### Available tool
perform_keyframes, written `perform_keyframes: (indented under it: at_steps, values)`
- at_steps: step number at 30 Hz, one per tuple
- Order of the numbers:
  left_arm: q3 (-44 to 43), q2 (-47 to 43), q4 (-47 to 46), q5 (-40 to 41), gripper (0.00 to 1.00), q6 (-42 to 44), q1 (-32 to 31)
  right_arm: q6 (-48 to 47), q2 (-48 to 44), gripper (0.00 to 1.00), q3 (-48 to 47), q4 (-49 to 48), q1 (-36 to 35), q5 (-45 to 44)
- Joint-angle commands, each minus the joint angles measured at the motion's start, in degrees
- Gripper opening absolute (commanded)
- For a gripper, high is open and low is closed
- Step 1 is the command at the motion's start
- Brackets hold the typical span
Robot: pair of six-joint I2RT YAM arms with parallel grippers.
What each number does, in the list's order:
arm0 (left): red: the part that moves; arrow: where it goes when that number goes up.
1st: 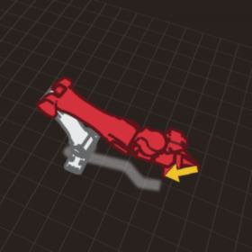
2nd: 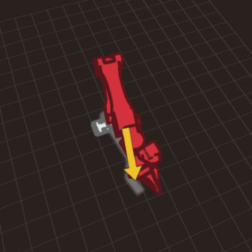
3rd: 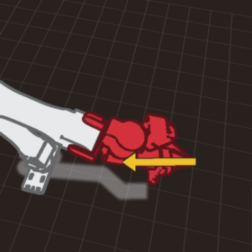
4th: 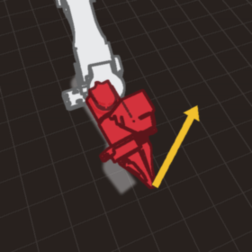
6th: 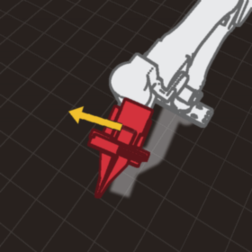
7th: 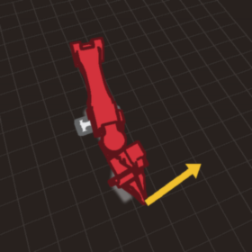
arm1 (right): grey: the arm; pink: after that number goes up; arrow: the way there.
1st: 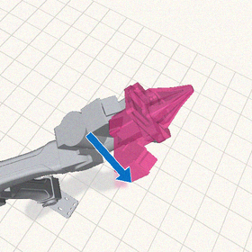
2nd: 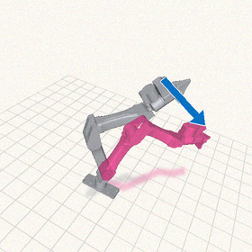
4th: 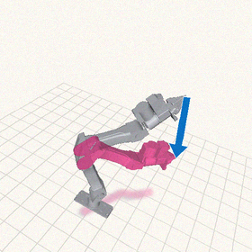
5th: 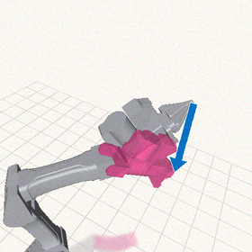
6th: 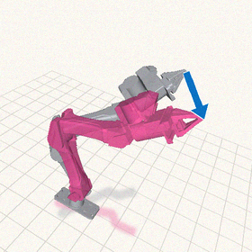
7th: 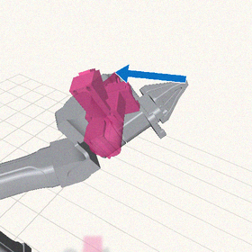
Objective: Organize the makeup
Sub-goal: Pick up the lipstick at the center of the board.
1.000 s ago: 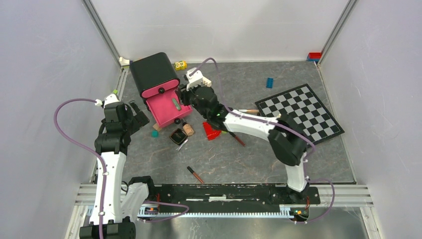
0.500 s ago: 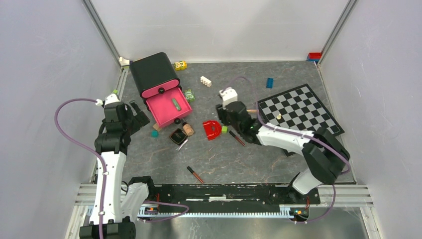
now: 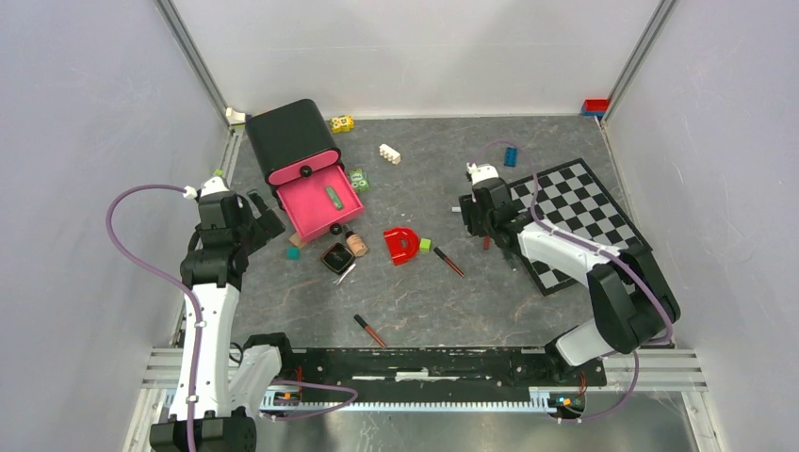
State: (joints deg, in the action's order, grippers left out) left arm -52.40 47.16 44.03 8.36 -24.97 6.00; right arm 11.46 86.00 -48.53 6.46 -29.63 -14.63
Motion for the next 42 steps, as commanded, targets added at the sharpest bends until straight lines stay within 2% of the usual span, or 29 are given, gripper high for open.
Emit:
perform_keyframes:
  at_steps: [1,6,10,17,28,42]
  values:
    - [0.1,0.0,-2.1,-0.9,1.00,0.7,0.0,4.7,-1.3,0.60,-0.6,2.2,2.4,-1.3]
    - [0.1,-0.1,-2.1,-0.8,1.00,0.7,0.0,8.3,-0.6,0.59,1.5,0.3,4.3,1.5]
    - [0.1,-0.3,-2.1,-0.6,1.00,0.7,0.0,9.8,0.4,0.54,1.8,-1.2,4.4,2.4]
    - [0.0,-0.3,-2.1,-0.8,1.00,0.6,0.0,11.6,3.2,0.46,1.4,-1.4,4.5,-1.5]
    - [0.1,-0.3,-2.1,-0.5,1.00,0.7,0.0,12.6,8.5,0.42,0.8,-1.6,4.6,-2.6]
    - [0.0,-0.4,-2.1,-0.4,1.00,0.6,0.0,13.4,10.9,0.25,2.5,-3.3,5.0,-0.1]
